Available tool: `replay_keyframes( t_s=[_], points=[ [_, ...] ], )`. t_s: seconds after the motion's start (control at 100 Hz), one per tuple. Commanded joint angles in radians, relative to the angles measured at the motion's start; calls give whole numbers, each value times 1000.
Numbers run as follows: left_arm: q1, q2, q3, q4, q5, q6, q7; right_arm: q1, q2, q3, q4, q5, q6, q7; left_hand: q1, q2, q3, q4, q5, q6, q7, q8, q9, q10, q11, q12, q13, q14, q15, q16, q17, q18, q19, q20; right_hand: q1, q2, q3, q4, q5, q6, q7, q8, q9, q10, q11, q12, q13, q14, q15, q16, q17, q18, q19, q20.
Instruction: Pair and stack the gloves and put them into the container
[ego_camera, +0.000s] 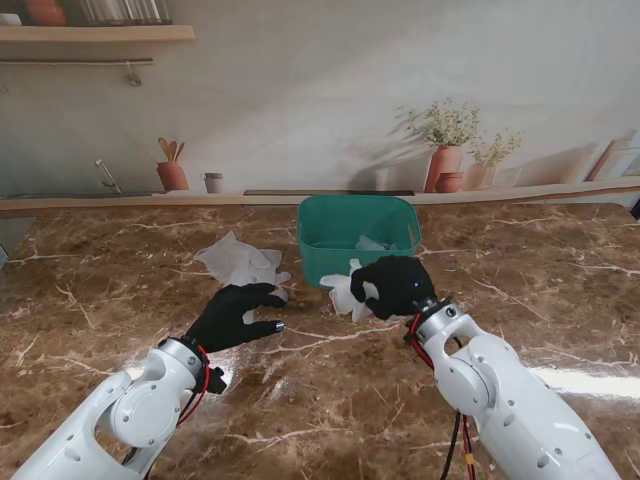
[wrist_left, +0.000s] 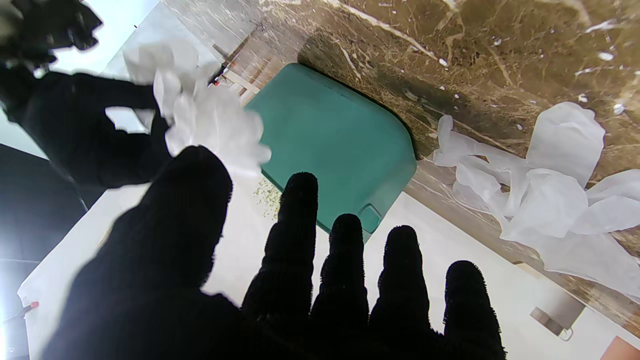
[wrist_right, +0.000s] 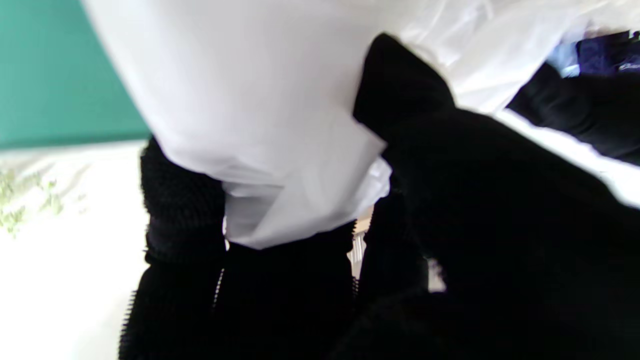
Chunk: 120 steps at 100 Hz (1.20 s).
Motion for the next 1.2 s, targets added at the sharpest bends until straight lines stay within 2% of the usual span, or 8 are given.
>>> replay_keyframes(
  t_s=[0.0,0.26,0.43,0.62,0.81,0.98,1.16,1.19],
  points=[
    [6,1,-1,4,3,-3,2,63,-5,16,-15,5,15,12,20,39,-27,32,12,-24,-4,4,22,-32,-24,-14,-5,-33,-32,-10,-21,-14,-43,20,43,-1,8,45,7,-1,20,-11,35,-39,32,19,59,-6,34,19,27,-31,32,0],
    [6,0,-3,4,6,3,8,252,-14,-41,90,27,24,14,25,39,-31,32,11,-22,-5,3,22,-32,-25,-14,-5,-33,-33,-11,-21,-14,-48,22,39,19,9,49,-2,-11,20,-9,25,-53,29,28,52,-15,22,13,5,-35,21,-2],
    [7,2,-12,3,10,7,0,376,-22,-112,208,64,-3,19,26,40,-34,33,12,-22,-5,3,22,-32,-24,-14,-5,-32,-33,-11,-21,-14,-50,24,35,25,13,50,-5,-20,18,-2,21,-62,31,39,46,-22,20,20,-6,-36,16,-1],
    [13,4,-20,-3,17,19,-13,525,-38,-233,382,102,-29,-17,26,38,-36,33,12,-21,-5,3,22,-32,-23,-14,-5,-33,-32,-10,-21,-13,-52,26,23,21,20,46,-6,-33,15,5,19,-75,34,48,46,-33,20,31,-10,-34,15,2],
    [20,6,-27,-12,24,30,-20,653,-68,-361,556,167,-44,-52,24,36,-34,33,14,-22,-3,4,24,-32,-22,-13,-4,-33,-30,-10,-20,-12,-52,28,20,19,25,44,-6,-37,12,8,19,-76,34,51,43,-35,19,35,-15,-32,13,4],
    [24,7,-34,-18,23,35,-26,739,-109,-456,713,248,-40,-88,20,41,-34,32,13,-22,-4,4,24,-34,-21,-13,-6,-32,-30,-9,-21,-14,-54,29,18,25,27,43,-8,-37,10,10,15,-78,32,52,33,-35,12,36,-29,-26,10,6],
    [28,9,-43,-25,29,32,-31,801,-135,-534,829,300,-56,-88,20,40,-36,31,10,-24,-5,4,23,-36,-22,-13,-8,-34,-31,-10,-21,-14,-56,29,7,43,25,45,-33,-34,3,9,-10,-79,14,44,1,-30,-16,28,-65,-19,-4,6],
    [29,9,-44,-25,28,32,-31,806,-138,-540,838,307,-56,-86,21,39,-36,31,9,-24,-5,3,22,-35,-22,-13,-8,-33,-31,-10,-21,-15,-57,29,-1,51,26,44,-52,-32,6,-16,-21,-76,-2,37,-11,-26,-45,32,-84,-14,-18,8]
  ],
)
